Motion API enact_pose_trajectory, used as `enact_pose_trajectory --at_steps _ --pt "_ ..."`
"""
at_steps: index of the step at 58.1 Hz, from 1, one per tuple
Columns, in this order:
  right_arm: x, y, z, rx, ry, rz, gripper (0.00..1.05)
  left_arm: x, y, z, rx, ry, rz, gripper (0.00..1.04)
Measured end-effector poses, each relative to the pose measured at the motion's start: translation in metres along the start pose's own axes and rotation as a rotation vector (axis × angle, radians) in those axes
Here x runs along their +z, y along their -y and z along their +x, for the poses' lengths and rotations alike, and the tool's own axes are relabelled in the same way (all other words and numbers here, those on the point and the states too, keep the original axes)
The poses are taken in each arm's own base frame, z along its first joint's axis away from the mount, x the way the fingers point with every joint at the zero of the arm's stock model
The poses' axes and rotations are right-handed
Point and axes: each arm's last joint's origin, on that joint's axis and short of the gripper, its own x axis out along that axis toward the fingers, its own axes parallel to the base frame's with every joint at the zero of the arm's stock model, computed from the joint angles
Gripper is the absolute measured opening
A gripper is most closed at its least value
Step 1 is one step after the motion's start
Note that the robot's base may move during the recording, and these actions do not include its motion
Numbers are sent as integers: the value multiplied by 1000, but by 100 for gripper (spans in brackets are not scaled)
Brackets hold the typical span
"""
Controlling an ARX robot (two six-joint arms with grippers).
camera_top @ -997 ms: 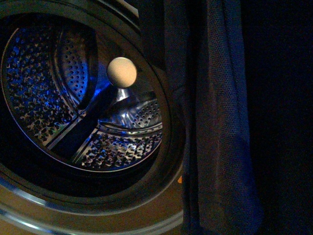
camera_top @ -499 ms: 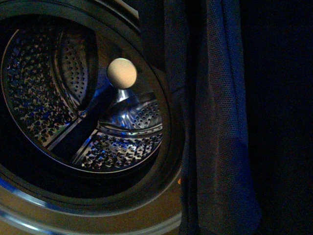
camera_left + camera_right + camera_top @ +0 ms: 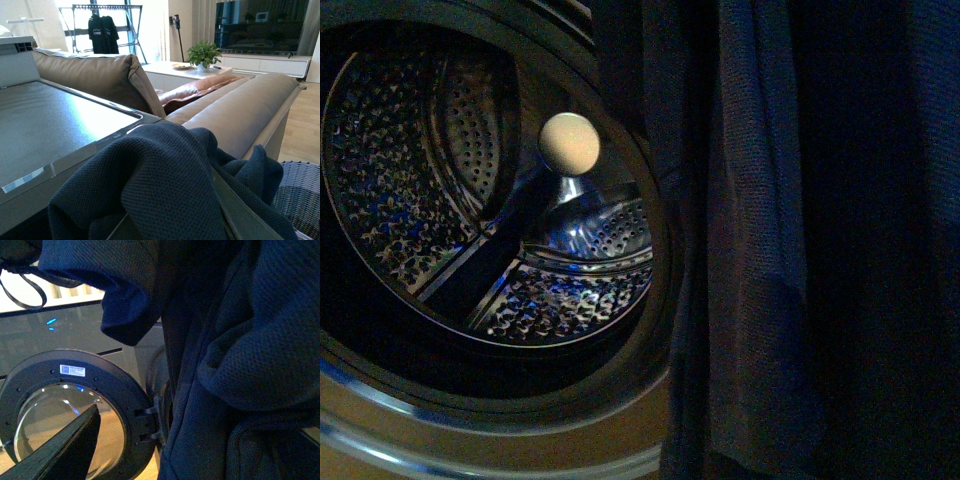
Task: Collect clothes from washing machine
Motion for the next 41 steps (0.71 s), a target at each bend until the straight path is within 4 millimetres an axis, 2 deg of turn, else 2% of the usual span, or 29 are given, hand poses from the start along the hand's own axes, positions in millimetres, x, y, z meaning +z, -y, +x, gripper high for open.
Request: enact_pose_trajectory --at_steps 41 --pt "2 7 77 -224 2 -33 97 0 0 0 5 0 1 14"
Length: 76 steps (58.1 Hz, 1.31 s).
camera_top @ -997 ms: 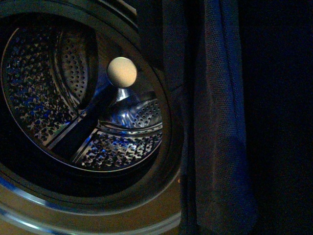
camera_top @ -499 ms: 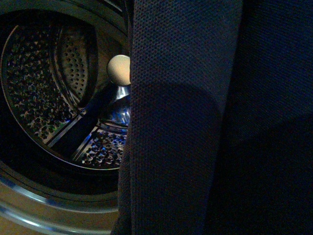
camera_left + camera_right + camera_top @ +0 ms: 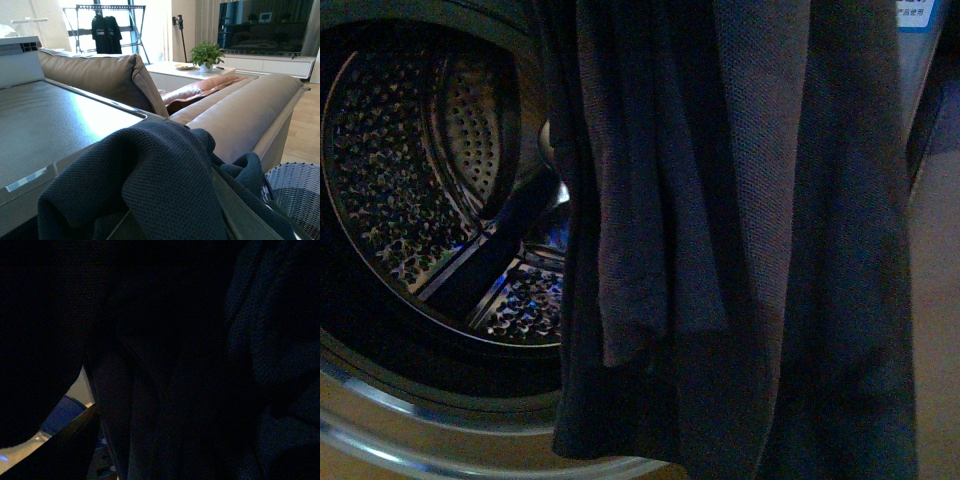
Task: Collect clothes from washing machine
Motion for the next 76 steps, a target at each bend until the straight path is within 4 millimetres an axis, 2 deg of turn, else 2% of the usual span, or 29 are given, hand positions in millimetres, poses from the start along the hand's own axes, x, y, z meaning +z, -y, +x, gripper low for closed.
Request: enact_pose_trajectory --at_steps 7,16,24,32,38,41,44,46,58,76 --pt "-1 -3 7 -46 -7 0 96 0 0 0 3 0 0 14" --pt "-2 -3 9 -108 -1 -4 76 0 0 0 3 0 -2 16" --pt "-1 0 8 -149 2 -5 58 0 0 0 1 1 -1 35" --pt "2 8 5 -182 15 -5 35 2 0 -1 -1 5 0 58" --pt "13 15 -2 -212 56 -10 16 3 0 -1 0 8 2 79" --pt "22 19 -9 -230 85 -15 11 3 0 -1 0 11 3 90" --pt "30 23 -15 -248 113 -23 10 4 0 -1 0 13 4 99" --pt "34 24 -18 -257 126 -25 10 4 0 -1 0 13 6 100" --pt "69 38 -42 -326 235 -57 9 4 0 -1 0 14 6 98" --pt "129 59 -93 -408 368 -149 9 4 0 -1 0 14 6 98"
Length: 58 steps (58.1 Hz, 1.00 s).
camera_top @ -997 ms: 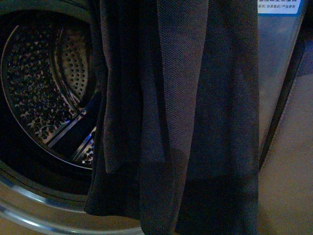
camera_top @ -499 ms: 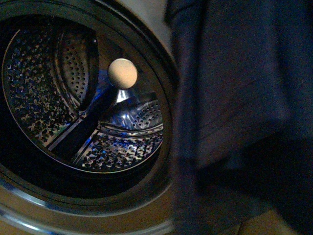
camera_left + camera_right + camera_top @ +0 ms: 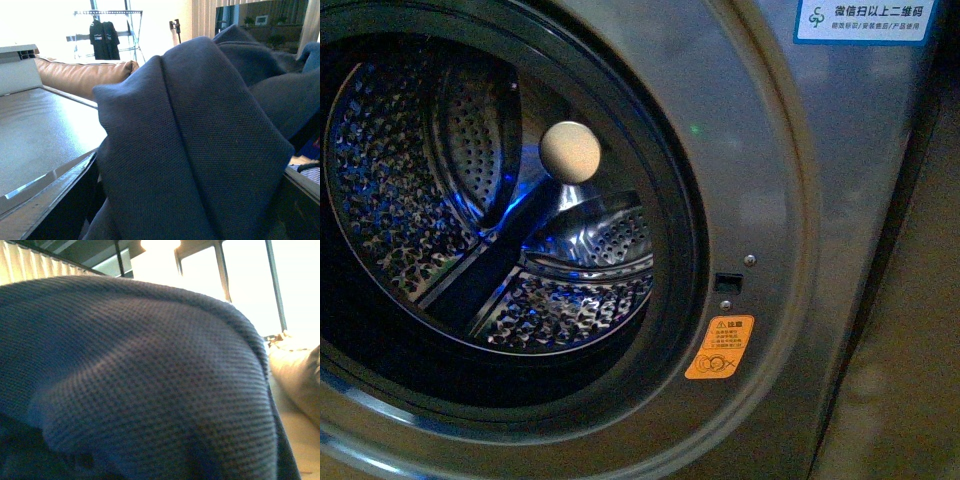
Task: Collect clothes from washing machine
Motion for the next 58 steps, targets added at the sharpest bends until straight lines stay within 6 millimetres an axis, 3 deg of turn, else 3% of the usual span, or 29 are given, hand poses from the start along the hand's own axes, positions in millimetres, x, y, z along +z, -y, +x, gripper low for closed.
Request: enact_pose_trajectory --at_steps 11,22,29,33,43,50,58 --pt "39 33 -14 -64 65 -56 9 0 0 0 0 0 0 98" --pt "74 71 -41 -142 97 -126 9 0 0 0 0 0 0 98" --pt "103 108 -80 -255 65 -180 9 0 0 0 0 0 0 98" --pt "107 125 -102 -327 18 -195 9 0 0 0 0 0 0 98" --pt "92 169 -152 -493 -114 -142 9 0 0 0 0 0 0 98" --pt "54 212 -202 -666 -247 -8 9 0 0 0 0 0 0 98" --pt "17 248 -239 -831 -348 152 9 0 0 0 0 0 0 98"
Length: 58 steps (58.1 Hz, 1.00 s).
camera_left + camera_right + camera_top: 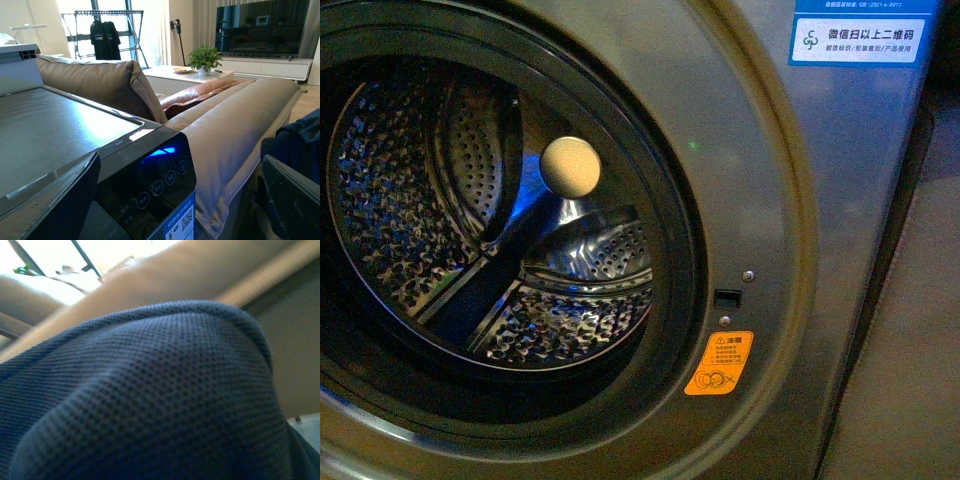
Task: Collect clothes from washing machine
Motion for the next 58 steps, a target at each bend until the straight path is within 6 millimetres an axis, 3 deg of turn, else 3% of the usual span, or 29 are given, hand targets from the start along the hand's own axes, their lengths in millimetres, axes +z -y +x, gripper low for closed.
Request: enact_pose_trajectory --at_steps 12,20,25,36,50,58 --pt "-70 63 22 -191 -270 242 9 0 0 0 0 0 0 98" --pt "-112 81 30 -246 -385 250 9 0 0 0 0 0 0 98" --pt "-122 83 31 -246 -417 240 9 0 0 0 0 0 0 98" --pt "-123 82 32 -239 -420 216 9 0 0 0 0 0 0 98" --pt "-127 94 31 -333 -450 160 46 0 0 0 0 0 0 98" --pt "-128 113 31 -407 -431 125 76 0 0 0 0 1 0 98"
